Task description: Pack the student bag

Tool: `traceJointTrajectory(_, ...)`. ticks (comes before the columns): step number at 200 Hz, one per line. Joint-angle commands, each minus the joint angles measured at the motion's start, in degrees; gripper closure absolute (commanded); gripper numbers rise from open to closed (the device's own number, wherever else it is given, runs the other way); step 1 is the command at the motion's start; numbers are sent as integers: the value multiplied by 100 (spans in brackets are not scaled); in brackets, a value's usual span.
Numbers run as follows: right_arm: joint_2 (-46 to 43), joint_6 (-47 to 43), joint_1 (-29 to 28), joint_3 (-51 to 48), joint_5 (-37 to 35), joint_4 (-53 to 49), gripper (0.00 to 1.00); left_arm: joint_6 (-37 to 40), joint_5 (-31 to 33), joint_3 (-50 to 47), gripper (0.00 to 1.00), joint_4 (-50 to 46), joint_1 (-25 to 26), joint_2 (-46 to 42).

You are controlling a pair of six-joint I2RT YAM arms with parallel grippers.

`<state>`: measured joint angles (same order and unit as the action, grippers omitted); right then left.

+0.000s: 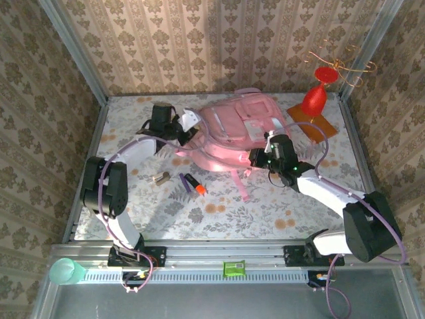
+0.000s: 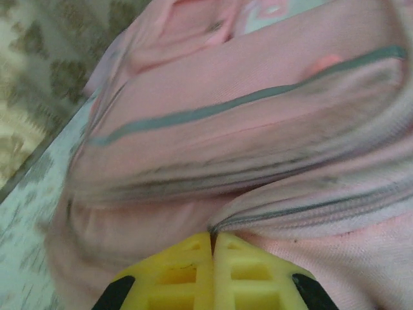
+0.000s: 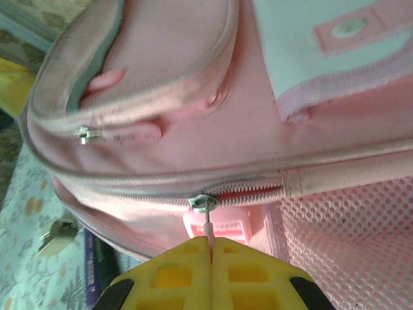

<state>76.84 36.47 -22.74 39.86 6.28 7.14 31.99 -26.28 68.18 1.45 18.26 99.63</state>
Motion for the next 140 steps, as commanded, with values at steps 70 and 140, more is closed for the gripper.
traceJointTrajectory(70,236,-967,-51,258,-207,-799,65,-2403,413,-111,53,537,-113,-395)
traceJointTrajectory(140,330,-1186,978,1077,-333,-1214,34,-5434,1143,-91,41,-282,964,-673)
